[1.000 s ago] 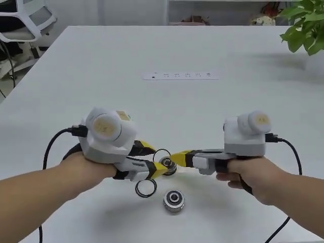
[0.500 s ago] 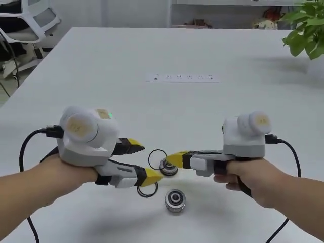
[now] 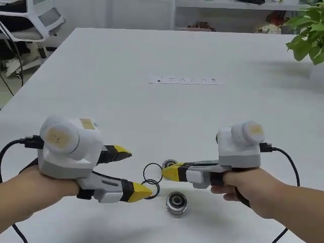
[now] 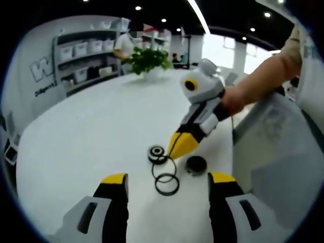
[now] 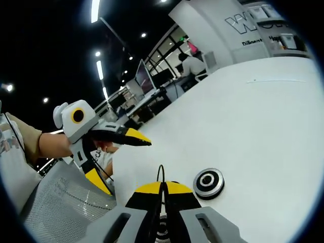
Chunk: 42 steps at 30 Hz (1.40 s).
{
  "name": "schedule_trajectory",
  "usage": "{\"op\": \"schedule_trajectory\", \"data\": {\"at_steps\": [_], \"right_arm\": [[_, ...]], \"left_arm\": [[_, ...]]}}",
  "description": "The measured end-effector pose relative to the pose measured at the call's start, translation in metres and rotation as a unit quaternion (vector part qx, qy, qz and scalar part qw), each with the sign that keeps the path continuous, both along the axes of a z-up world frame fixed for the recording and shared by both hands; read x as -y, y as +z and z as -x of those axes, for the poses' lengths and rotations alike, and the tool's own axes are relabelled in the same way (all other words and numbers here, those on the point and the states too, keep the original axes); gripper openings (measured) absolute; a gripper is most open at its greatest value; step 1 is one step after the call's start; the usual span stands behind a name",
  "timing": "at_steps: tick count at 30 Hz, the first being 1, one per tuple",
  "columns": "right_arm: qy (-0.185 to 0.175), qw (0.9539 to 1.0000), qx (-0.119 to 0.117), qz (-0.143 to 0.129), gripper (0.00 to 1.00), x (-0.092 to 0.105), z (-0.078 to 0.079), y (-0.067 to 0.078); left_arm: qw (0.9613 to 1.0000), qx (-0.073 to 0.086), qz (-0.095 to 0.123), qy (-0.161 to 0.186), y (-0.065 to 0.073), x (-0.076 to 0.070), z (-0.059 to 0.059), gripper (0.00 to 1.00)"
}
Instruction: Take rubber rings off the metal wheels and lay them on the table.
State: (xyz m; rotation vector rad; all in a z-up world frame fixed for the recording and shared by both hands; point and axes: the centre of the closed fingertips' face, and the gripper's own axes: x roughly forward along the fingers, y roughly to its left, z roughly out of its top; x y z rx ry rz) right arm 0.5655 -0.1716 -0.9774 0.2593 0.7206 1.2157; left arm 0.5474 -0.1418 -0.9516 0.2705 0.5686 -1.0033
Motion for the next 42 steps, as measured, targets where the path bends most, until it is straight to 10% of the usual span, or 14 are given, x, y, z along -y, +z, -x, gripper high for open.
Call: {"op": "schedule_trajectory", "data": {"at_steps": [42], "right_arm": [[0.014, 0.9987, 0.012, 0.048, 0.07, -0.002, 0.005, -0.024]], "left_arm": [[0.9998, -0.011, -0.008, 0.015, -0.007, -0.010, 0.002, 0.67]]}}
